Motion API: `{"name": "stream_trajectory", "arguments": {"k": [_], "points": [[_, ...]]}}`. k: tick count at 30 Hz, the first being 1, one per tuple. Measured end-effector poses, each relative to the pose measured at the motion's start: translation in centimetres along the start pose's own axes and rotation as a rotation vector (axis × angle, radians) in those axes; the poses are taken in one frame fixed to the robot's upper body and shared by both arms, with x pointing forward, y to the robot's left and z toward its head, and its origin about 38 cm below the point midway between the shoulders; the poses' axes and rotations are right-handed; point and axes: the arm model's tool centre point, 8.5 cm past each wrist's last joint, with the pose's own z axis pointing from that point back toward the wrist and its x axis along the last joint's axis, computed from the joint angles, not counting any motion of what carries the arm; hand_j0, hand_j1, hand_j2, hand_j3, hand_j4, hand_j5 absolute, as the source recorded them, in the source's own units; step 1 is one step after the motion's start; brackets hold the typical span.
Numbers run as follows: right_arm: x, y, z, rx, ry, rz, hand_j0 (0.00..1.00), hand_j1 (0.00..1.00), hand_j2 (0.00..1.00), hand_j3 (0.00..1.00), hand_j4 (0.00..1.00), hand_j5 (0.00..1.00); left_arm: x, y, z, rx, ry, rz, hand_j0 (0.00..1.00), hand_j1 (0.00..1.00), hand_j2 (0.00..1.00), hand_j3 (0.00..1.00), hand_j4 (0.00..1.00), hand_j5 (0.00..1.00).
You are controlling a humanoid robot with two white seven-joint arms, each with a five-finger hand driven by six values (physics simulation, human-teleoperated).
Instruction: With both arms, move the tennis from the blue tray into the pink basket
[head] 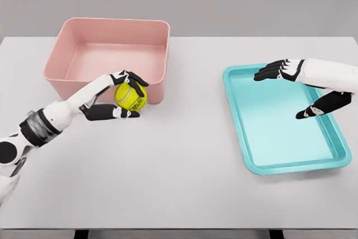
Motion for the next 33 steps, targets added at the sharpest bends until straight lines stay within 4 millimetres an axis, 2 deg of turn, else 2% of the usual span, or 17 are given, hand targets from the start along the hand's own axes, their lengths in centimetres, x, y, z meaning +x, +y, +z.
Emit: {"name": "stream_trajectory", "arguments": {"k": [8, 11, 18, 27, 28, 29, 30, 31, 33], "points": [[0.0, -0.1, 0.0, 0.0, 0.0, 0.003, 1.0, 1.0, 1.0, 1.0, 1.0, 1.0, 0.4, 4.0, -1.9, 0.047, 0.076, -0.024, 0.44, 0.44, 0.44, 0.44, 0.44, 0.44], [0.1, -0.1, 0.0, -0.001, -0.001, 0.003, 1.0, 1.0, 1.0, 1.0, 1.0, 1.0, -0.1, 5.8, -2.7, 0.076, 0.107, -0.025, 0.44, 0.44, 0.44, 0.44, 0.44, 0.44], [0.0, 0.2, -0.1, 0.002, -0.003, -0.005, 1.0, 1.0, 1.0, 1.0, 1.0, 1.0, -2.5, 8.9, -4.4, 0.141, 0.205, 0.016, 0.44, 0.44, 0.44, 0.44, 0.44, 0.44], [0.0, 0.3, -0.2, 0.001, -0.006, -0.006, 1.0, 1.0, 1.0, 1.0, 1.0, 1.0, -7.1, 10.0, -5.1, 0.19, 0.361, 0.11, 0.46, 0.46, 0.46, 0.46, 0.46, 0.46], [0.0, 0.3, -0.2, 0.001, -0.006, -0.005, 1.0, 1.0, 1.0, 1.0, 1.0, 1.0, -7.5, 9.8, -5.0, 0.191, 0.376, 0.117, 0.61, 0.61, 0.61, 0.61, 0.61, 0.61], [0.0, 0.3, -0.2, 0.001, -0.006, -0.005, 1.0, 1.0, 1.0, 1.0, 1.0, 1.0, -7.9, 9.7, -5.0, 0.191, 0.387, 0.121, 0.7, 0.7, 0.7, 0.7, 0.7, 0.7], [0.0, 0.3, -0.2, 0.001, -0.006, -0.005, 1.0, 1.0, 1.0, 1.0, 1.0, 1.0, -8.0, 9.7, -5.0, 0.192, 0.393, 0.123, 0.87, 0.87, 0.87, 0.87, 0.87, 0.87], [0.0, 0.3, -0.2, 0.001, -0.005, -0.006, 1.0, 1.0, 1.0, 1.0, 1.0, 1.0, -8.2, 9.6, -5.0, 0.192, 0.398, 0.124, 0.97, 0.97, 0.97, 0.97, 0.97, 0.97], [0.0, 0.4, -0.2, 0.002, -0.005, -0.009, 1.0, 1.0, 1.0, 1.0, 1.0, 1.0, -8.3, 9.6, -5.0, 0.193, 0.401, 0.123, 1.0, 1.0, 1.0, 1.0, 1.0, 1.0]]}}
